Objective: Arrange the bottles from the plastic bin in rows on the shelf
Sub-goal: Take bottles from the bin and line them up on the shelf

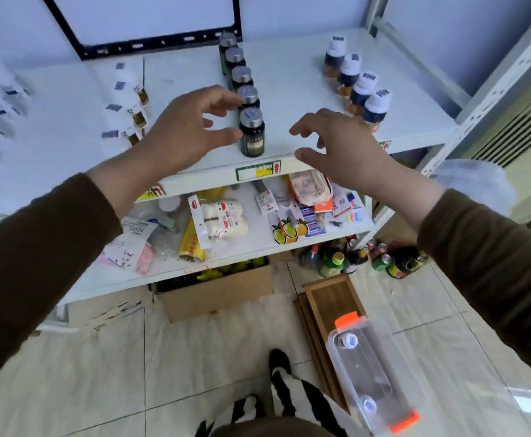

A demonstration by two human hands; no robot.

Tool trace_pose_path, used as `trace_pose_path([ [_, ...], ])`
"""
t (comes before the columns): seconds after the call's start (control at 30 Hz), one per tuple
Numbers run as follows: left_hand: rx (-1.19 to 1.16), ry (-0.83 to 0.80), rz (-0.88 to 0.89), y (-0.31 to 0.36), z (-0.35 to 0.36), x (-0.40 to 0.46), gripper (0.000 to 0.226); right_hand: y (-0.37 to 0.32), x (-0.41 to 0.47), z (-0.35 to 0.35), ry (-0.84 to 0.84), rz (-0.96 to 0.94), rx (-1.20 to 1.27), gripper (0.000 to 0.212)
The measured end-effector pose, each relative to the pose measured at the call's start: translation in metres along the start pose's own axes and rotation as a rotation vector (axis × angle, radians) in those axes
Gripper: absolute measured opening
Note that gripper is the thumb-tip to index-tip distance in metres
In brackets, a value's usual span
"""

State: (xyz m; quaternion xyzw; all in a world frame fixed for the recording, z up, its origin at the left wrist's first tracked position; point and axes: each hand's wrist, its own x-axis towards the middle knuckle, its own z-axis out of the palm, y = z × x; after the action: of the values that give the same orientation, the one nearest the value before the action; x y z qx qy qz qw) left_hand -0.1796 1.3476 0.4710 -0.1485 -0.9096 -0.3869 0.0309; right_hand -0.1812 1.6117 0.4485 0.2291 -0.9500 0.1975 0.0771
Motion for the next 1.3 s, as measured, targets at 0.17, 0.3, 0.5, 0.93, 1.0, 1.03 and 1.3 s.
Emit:
trace_pose_path([
  [0.17,-0.072,-0.071,-0.131,-0.016,0.05,-0.074,0.044,-0.016,-0.075,0.03,-0.149,0.066,0.01,0.034],
  [0.3,-0.091,-0.126,-0.201,-0.015,0.091,-0.131,0.044,-0.015,-0.136,0.044,-0.241,0.078,0.041,0.032],
  [0.5,-0.142,-0.136,-0.307,0.004,0.154,-0.198,0.042,0.006,-0.208,0.062,-0.348,0.093,0.1,0.033],
  [0.93,-0.235,-0.323,-0.447,0.045,0.326,-0.297,0.043,0.084,-0.372,0.108,-0.528,0.253,0.1,0.034],
  [1.0,-0.201,-0.352,-0.45,0.046,0.35,-0.314,0.043,0.096,-0.391,0.119,-0.554,0.269,0.085,0.033],
  [1.03,-0.193,-0.358,-0.457,0.047,0.364,-0.324,0.043,0.102,-0.4,0.125,-0.577,0.272,0.086,0.033],
  [1.3,-0.132,-0.437,-0.549,0.062,0.486,-0.343,0.048,0.178,-0.433,0.174,-0.717,0.25,0.104,0.034],
])
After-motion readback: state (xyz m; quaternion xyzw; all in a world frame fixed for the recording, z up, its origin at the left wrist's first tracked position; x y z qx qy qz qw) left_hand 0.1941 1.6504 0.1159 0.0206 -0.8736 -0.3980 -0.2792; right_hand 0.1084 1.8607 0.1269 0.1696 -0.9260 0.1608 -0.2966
